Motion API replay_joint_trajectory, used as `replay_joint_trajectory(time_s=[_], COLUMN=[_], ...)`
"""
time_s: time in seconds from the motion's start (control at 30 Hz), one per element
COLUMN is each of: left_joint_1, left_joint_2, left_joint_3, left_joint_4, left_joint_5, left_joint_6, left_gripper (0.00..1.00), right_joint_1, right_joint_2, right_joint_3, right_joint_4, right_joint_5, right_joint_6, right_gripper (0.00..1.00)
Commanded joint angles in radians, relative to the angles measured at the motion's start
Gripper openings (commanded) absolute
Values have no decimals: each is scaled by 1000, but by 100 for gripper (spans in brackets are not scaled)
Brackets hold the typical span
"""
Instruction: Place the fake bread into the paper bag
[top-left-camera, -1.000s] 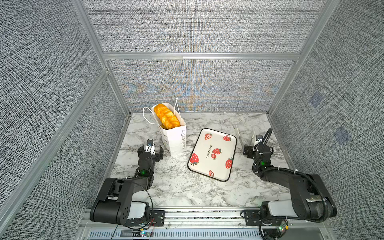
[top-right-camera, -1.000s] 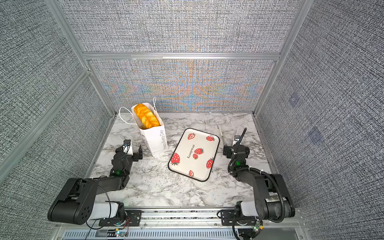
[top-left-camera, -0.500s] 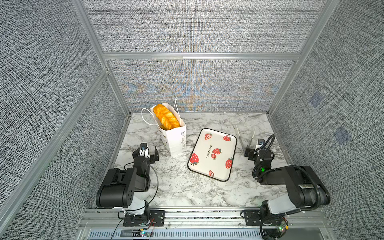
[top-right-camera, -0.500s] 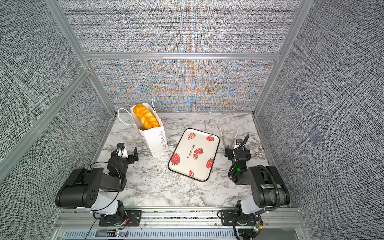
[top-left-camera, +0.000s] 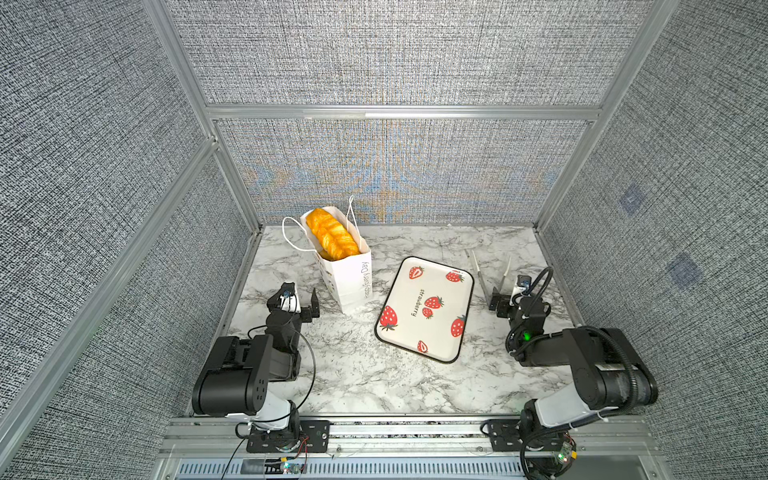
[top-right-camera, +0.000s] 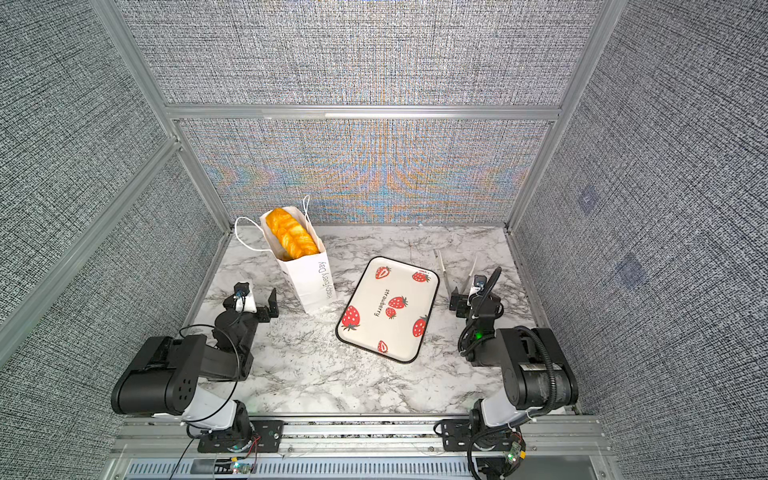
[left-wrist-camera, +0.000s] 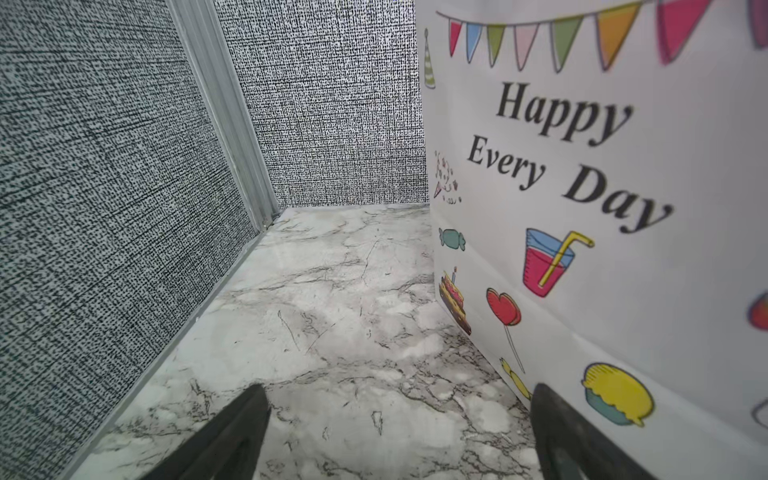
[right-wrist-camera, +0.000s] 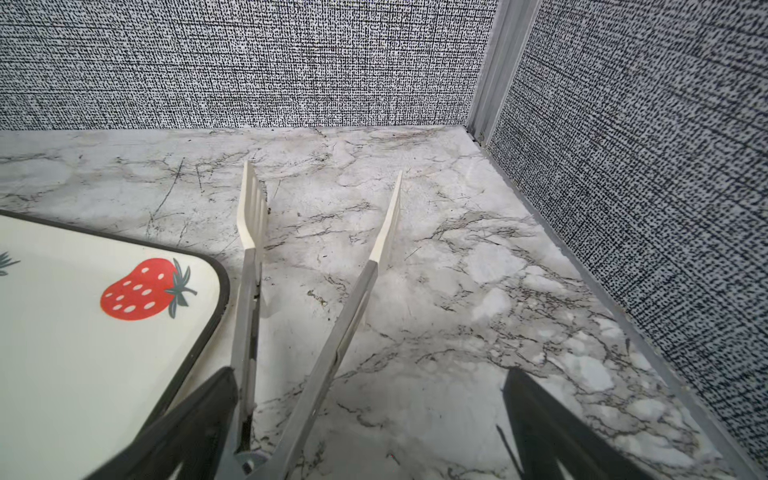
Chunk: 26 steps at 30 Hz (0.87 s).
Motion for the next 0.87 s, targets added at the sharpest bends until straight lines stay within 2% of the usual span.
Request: replay_joint_trajectory(time_s=[0.0, 0.83], left_joint_1=[1, 1], left_joint_2=[1, 4], left_joint_3=[0, 5], left_joint_4=[28, 22], left_joint_5=[14, 14], left_joint_6=[5, 6], left_gripper=[99, 99], right_joint_1=[-1, -3], right_joint_2=[-1, -1], right_joint_3=[5, 6], right_joint_4=[14, 10], right_joint_5=[-13, -13], right_joint_6=[7, 8], right_gripper=[99, 99])
